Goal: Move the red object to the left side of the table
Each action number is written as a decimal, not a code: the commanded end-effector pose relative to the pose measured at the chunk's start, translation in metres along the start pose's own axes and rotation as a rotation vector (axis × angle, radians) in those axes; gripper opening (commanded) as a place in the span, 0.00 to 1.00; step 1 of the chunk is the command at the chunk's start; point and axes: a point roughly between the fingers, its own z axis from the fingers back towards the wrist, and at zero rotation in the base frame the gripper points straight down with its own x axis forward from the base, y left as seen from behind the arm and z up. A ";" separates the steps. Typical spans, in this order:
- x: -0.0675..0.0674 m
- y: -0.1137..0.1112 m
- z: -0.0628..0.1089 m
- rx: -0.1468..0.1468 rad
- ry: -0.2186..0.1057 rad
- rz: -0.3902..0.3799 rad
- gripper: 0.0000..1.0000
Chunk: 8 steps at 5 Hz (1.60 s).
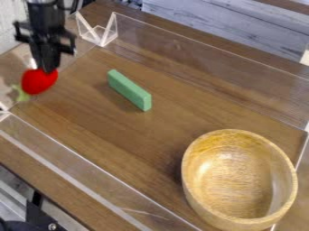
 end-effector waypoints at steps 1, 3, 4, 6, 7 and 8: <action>0.004 0.005 -0.003 0.010 -0.045 -0.031 0.00; 0.014 0.007 -0.008 -0.028 -0.045 0.091 0.00; 0.012 0.008 -0.005 -0.039 -0.045 0.076 1.00; 0.006 0.011 0.024 -0.078 -0.064 0.067 1.00; 0.007 0.007 0.031 -0.116 -0.094 0.047 1.00; 0.012 0.004 0.028 -0.134 -0.107 0.028 1.00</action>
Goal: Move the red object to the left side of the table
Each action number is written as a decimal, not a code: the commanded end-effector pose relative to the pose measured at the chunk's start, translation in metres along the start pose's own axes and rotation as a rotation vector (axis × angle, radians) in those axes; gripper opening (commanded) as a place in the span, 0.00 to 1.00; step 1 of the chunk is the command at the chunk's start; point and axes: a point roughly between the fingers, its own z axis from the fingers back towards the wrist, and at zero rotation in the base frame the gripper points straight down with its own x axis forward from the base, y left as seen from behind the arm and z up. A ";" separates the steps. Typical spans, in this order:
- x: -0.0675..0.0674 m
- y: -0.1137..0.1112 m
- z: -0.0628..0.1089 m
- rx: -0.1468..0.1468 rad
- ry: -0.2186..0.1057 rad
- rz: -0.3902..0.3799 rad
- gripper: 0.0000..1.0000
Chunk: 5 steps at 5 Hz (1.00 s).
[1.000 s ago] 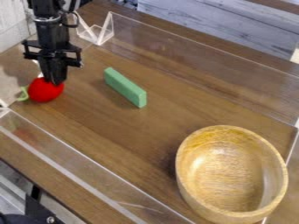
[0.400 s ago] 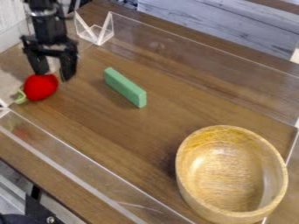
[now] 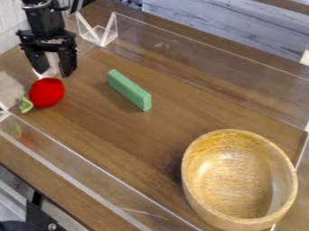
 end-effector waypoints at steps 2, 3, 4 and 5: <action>0.013 0.003 0.040 -0.002 -0.111 0.006 1.00; 0.011 0.000 0.047 -0.008 -0.122 0.035 1.00; 0.009 -0.002 0.053 -0.013 -0.131 0.064 1.00; 0.009 -0.007 0.057 -0.012 -0.133 0.033 1.00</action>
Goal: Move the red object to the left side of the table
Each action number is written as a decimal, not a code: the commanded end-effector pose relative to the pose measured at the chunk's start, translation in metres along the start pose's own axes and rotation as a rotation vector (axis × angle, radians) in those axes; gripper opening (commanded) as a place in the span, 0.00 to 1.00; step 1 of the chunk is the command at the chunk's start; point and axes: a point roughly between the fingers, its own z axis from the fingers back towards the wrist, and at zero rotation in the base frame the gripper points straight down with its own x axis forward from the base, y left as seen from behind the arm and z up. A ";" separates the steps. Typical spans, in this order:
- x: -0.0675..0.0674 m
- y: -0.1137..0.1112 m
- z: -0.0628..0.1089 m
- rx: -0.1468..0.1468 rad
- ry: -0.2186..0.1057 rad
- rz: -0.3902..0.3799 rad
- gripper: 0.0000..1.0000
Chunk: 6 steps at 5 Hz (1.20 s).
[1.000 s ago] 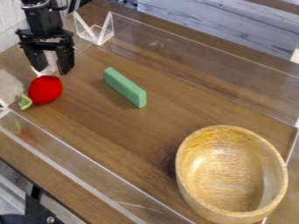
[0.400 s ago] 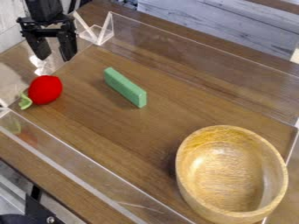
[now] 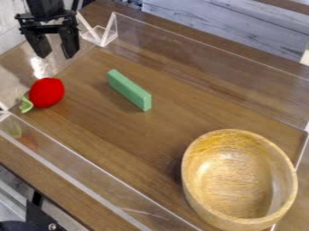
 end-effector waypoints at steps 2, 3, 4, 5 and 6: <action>-0.001 -0.011 0.033 0.035 -0.087 -0.064 0.00; -0.006 -0.022 0.033 0.035 -0.071 -0.129 1.00; -0.011 -0.034 0.034 0.028 -0.054 -0.191 1.00; -0.008 -0.035 0.036 0.021 -0.051 -0.198 1.00; -0.005 -0.035 0.037 0.013 -0.046 -0.205 1.00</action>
